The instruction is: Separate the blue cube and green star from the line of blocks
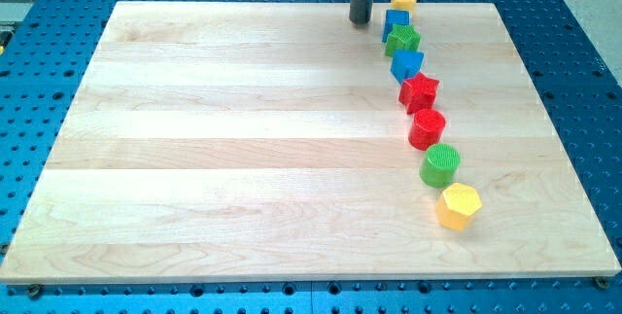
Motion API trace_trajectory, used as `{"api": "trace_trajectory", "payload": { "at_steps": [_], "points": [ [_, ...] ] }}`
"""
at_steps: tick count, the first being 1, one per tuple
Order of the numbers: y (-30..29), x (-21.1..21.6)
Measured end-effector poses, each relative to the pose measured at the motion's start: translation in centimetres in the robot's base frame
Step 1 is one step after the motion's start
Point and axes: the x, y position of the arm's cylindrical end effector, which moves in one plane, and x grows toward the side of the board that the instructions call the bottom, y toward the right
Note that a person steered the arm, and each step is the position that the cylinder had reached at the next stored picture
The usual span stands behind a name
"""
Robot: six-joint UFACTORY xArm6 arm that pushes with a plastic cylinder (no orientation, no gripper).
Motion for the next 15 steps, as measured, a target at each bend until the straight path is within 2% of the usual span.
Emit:
{"api": "trace_trajectory", "payload": {
  "at_steps": [3, 5, 7, 8, 9, 10, 12, 13, 14, 15],
  "points": [
    [3.8, 0.9],
    [10.6, 2.7],
    [14.6, 0.1],
    [15.8, 3.9],
    [15.7, 7.9],
    [15.7, 9.7],
    [10.0, 9.7],
    [9.2, 9.7],
    [11.7, 9.0],
    [9.7, 7.7]
  ]
}}
